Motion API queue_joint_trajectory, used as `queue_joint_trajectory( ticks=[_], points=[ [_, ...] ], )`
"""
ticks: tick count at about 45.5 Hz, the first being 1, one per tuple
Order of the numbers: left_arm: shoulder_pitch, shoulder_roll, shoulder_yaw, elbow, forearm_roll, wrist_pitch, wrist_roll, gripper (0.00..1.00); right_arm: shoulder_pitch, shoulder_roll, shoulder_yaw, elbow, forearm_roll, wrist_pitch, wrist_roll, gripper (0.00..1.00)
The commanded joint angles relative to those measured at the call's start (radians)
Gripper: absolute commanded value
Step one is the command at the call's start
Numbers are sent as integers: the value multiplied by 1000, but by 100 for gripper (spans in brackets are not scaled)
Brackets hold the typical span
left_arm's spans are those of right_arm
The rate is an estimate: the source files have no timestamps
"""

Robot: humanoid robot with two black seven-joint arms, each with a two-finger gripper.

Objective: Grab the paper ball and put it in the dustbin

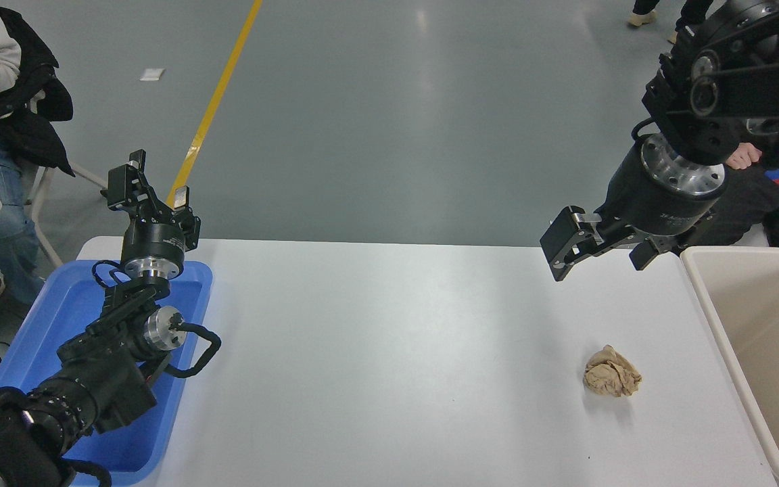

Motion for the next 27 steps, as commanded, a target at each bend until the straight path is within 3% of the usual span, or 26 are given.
queue_joint_trajectory(
  ticks=[1,27],
  points=[
    [1,0,-2,0,-1,0,8,100,-41,-19,8,-34,1,0,2,100],
    [0,0,-4,0,0,0,3,100,-296,-52,42,-220,-59,0,5,100]
  ],
)
